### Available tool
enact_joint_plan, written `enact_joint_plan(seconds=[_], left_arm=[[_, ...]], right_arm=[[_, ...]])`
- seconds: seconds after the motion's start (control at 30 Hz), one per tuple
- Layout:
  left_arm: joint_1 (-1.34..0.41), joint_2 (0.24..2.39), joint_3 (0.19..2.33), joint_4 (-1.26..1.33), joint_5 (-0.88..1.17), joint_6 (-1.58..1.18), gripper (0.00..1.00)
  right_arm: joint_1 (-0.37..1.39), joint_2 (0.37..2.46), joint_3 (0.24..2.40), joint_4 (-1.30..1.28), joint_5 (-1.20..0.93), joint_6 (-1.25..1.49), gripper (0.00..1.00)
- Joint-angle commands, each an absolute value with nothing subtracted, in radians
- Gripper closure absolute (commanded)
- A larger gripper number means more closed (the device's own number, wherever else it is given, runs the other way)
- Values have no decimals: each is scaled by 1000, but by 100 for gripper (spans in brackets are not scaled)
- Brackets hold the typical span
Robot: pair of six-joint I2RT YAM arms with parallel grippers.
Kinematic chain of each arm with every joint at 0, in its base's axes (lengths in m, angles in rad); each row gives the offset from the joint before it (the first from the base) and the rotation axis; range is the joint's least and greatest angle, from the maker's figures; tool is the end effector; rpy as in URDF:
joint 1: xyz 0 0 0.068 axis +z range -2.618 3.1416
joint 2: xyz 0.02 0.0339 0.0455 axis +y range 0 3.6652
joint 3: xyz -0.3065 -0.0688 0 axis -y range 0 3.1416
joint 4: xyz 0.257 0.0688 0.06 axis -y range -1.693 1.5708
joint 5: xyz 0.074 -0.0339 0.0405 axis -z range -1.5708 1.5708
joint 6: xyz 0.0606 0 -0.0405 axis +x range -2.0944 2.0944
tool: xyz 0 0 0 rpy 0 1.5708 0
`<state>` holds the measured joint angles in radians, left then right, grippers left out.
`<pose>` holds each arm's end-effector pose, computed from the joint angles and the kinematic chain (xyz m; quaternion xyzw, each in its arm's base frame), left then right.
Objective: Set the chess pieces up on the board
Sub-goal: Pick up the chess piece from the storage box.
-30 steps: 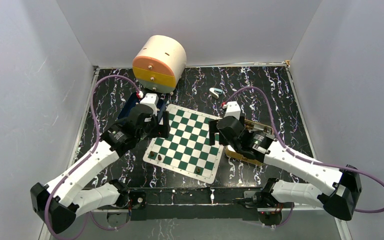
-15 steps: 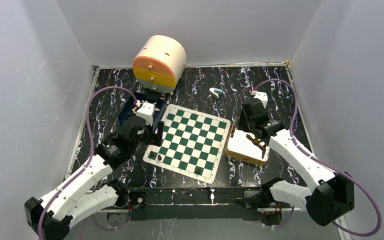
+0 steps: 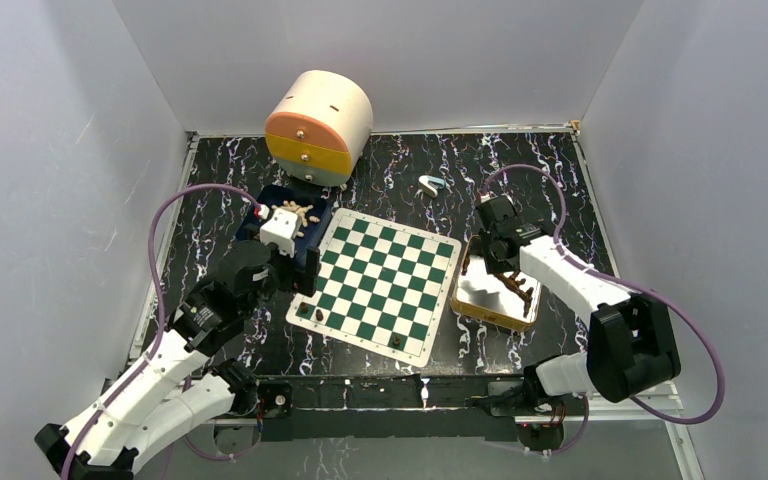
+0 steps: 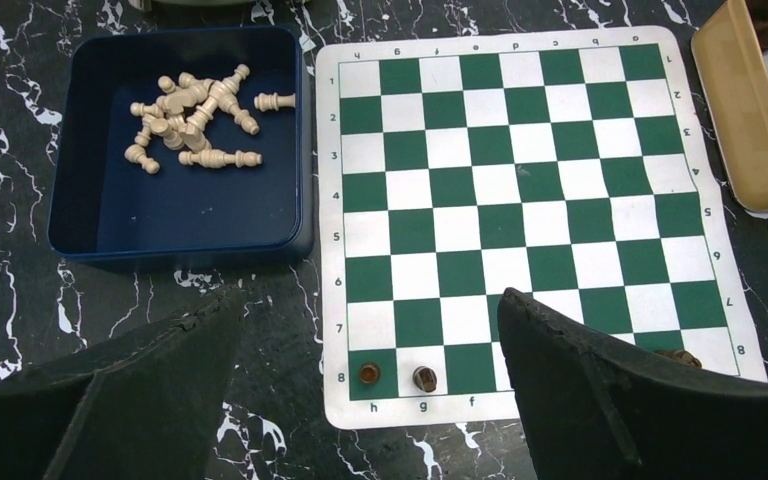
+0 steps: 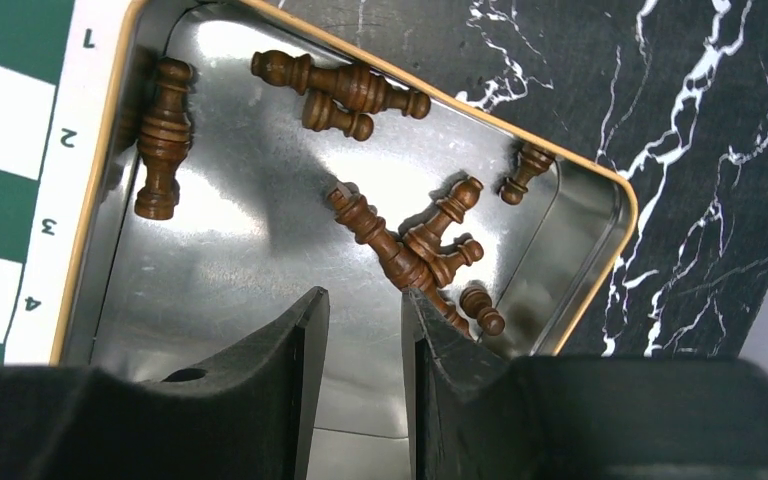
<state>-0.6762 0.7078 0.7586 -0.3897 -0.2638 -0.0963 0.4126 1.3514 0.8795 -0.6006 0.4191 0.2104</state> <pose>0.1391 -0.0914 0.3417 0.1585 0.7971 -0.1163 0.5710 0.2584 0.0862 0.2356 -0.0446 0.9483 -0.1180 0.2914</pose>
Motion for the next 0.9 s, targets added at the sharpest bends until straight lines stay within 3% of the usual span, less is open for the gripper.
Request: enact_joint_plan(seconds=[0.0,0.87], left_arm=[[-679,683,762,-372,-274,-79,6],[-679,683,764,-378,-286,-71,7]], right_arm=[[385,1366,876,-531,317,49,59],[313,1562,903,-441,178,-160,63]])
